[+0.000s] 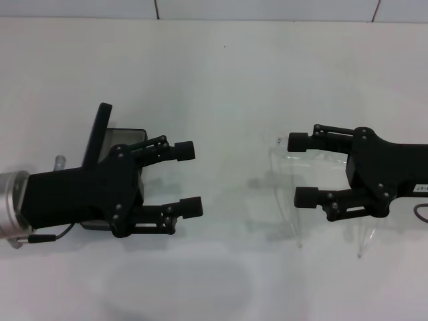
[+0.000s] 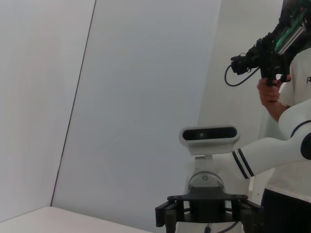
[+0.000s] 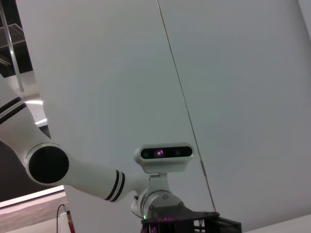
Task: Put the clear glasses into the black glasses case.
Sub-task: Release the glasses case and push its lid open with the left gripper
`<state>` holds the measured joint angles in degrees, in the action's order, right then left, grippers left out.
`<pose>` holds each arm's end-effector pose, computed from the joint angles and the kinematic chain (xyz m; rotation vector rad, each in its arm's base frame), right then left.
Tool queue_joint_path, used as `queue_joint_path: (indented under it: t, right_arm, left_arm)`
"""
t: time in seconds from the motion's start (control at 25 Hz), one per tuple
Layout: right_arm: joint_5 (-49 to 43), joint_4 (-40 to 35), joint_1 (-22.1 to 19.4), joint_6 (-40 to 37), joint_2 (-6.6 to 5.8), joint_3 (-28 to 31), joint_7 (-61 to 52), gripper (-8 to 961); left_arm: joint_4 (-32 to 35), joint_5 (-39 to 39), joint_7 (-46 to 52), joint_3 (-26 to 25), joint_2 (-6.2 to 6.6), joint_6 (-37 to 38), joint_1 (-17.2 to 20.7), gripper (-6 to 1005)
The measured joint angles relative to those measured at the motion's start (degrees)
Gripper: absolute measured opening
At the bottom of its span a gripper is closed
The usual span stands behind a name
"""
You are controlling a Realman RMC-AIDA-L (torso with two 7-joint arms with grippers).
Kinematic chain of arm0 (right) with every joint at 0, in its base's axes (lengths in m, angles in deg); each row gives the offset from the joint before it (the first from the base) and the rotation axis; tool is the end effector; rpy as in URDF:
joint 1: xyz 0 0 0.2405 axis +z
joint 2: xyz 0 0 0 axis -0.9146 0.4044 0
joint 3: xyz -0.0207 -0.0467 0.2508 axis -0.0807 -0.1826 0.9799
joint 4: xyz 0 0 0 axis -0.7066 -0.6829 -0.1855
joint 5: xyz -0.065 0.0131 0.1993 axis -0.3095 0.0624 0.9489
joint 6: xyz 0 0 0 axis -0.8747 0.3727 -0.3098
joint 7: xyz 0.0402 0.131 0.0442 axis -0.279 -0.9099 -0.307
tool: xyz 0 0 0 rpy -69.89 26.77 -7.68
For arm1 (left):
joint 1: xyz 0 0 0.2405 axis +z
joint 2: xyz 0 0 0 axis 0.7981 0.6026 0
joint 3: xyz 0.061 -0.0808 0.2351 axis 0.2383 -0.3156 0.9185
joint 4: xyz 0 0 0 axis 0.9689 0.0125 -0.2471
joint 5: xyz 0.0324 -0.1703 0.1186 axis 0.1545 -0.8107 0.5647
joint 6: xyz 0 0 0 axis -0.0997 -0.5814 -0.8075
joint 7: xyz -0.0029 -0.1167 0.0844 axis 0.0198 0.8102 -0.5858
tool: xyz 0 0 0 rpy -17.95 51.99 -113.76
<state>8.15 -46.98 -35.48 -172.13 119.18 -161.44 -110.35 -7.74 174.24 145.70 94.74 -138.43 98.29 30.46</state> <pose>0.2089 0.2995 0.0000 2.8277 -0.2844 -1.1834 -0.2541 0.2577 0.0070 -2.7992 -0.3605 -1.2597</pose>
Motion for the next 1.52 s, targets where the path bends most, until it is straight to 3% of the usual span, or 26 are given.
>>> queue_joint_path:
  t: [0.56,0.72,0.84,0.96,1.04,1.12,1.32,1.52]
  right_arm:
    - [0.0,0.0,-0.5,0.0,0.01,0.5,0.2,870]
    - [-1.3,-0.1,-2.7,-0.6,-0.36,4.5,0.6,870]
    - [-3.6,-1.4,-6.6,-1.8,-0.55,10.7,1.7,869]
    - [-6.5,-3.8,-11.4,-3.9,-0.13,18.7,2.8,869]
    - [-8.1,-5.4,-13.9,-6.0,0.33,23.7,3.0,869]
    - [-9.0,-5.9,-15.5,-8.0,0.84,27.4,3.0,869]
    - [-10.0,-6.0,-18.1,-10.1,1.46,31.3,3.0,869]
    - [-12.1,-5.6,-17.9,-9.2,1.77,32.1,3.1,870]
  left_arm:
    - [0.0,-0.1,-0.1,-0.2,-0.04,0.0,0.0,838]
    - [0.7,-0.9,1.4,-2.2,-0.12,-0.1,0.0,827]
    - [4.0,-0.9,5.0,-5.7,-0.73,-0.5,0.3,819]
    - [13.0,-0.4,12.5,-8.3,-2.49,-3.9,0.6,811]
    - [25.2,2.0,21.9,-7.8,-4.44,-9.0,1.4,806]
    - [35.7,5.2,30.4,-4.6,-5.14,-14.7,2.5,800]
    - [56.0,17.9,53.1,4.8,-4.82,-27.9,5.5,787]
    - [72.7,38.1,73.3,14.5,-4.88,-32.9,9.4,774]
